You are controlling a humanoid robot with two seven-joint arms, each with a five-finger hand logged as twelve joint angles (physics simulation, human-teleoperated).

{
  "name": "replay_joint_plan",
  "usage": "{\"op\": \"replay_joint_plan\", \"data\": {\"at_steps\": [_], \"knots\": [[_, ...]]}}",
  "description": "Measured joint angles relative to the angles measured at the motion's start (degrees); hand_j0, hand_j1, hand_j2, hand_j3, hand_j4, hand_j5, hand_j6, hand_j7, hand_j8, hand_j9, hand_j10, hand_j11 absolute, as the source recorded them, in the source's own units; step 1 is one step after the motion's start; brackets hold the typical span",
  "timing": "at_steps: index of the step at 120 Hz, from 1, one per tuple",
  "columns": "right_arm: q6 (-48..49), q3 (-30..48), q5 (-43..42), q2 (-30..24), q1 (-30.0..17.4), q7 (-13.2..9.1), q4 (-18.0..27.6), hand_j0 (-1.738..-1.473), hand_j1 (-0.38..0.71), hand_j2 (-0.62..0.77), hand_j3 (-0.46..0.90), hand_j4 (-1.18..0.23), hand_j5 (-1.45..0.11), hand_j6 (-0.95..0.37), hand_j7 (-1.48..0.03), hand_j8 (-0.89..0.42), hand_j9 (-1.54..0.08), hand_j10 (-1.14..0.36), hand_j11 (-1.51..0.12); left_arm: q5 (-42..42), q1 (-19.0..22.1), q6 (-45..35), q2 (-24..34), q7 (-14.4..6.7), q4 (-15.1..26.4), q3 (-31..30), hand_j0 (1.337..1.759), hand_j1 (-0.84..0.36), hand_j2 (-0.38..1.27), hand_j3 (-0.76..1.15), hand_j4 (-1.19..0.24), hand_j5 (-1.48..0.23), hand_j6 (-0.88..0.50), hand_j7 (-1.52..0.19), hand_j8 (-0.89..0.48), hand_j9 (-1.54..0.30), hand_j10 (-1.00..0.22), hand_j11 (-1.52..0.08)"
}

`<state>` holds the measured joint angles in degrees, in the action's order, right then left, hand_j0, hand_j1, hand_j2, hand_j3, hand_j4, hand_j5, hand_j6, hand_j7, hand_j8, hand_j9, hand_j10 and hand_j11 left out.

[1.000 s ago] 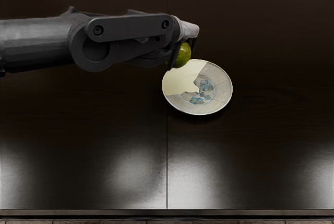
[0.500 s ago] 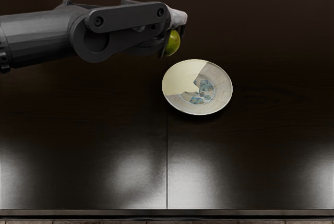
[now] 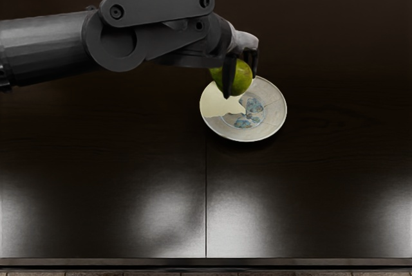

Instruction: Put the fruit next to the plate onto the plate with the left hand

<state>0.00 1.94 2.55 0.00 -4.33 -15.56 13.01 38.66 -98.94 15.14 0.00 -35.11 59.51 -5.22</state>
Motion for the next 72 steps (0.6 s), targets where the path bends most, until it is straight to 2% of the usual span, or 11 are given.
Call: {"op": "replay_joint_plan", "data": {"at_steps": [16, 19, 49, 56, 72], "knots": [[0.00, 0.00, 0.00, 0.00, -0.02, 0.00, 0.00, -1.658, -0.31, -0.01, 0.00, -0.03, -0.04, -0.03, -0.04, -0.03, -0.04, -0.03, -0.04, -0.34, 0.55, 0.10, 0.00, 0.00, 0.10, 0.06, 1.648, -0.13, 0.09, 0.00, -0.49, -0.92, -0.23, -0.91, -0.23, -0.90, -0.45, -0.86], [0.00, 0.00, 0.00, 0.00, -0.01, 0.00, 0.00, -1.658, -0.31, -0.01, 0.00, -0.03, -0.04, -0.03, -0.04, -0.03, -0.04, -0.03, -0.04, -0.31, 1.07, 0.08, 0.00, 0.00, 0.05, 0.00, 1.648, -0.14, 0.13, 0.00, -0.49, -0.92, -0.23, -0.91, -0.23, -0.90, -0.45, -0.86], [0.00, 0.00, 0.00, 0.00, 0.01, 0.00, 0.00, -1.658, -0.31, -0.01, 0.00, -0.03, -0.04, -0.03, -0.04, -0.03, -0.04, -0.03, -0.04, -0.04, 3.14, 0.11, 0.00, 0.01, -1.05, -1.17, 1.648, -0.12, 0.09, 0.00, -0.50, -0.91, -0.24, -0.91, -0.23, -0.89, -0.45, -0.85], [0.00, 0.00, 0.00, 0.00, 0.01, 0.01, 0.00, -1.658, -0.31, -0.01, 0.00, -0.03, -0.04, -0.03, -0.04, -0.03, -0.04, -0.03, -0.04, -0.05, 3.14, -0.41, 0.00, 0.04, -1.11, -1.28, 1.650, -0.10, 0.08, 0.00, -0.53, -0.81, -0.27, -0.81, -0.25, -0.80, -0.48, -0.76], [0.00, 0.00, 0.00, 0.00, 0.02, 0.00, 0.00, -1.658, -0.31, -0.01, 0.00, -0.03, -0.04, -0.03, -0.04, -0.03, -0.04, -0.03, -0.04, -0.24, 3.14, -0.94, 0.00, 0.09, -0.90, -1.31, 1.654, -0.03, 0.07, 0.00, -0.40, -0.58, -0.25, -0.58, -0.24, -0.57, -0.38, -0.55]]}}
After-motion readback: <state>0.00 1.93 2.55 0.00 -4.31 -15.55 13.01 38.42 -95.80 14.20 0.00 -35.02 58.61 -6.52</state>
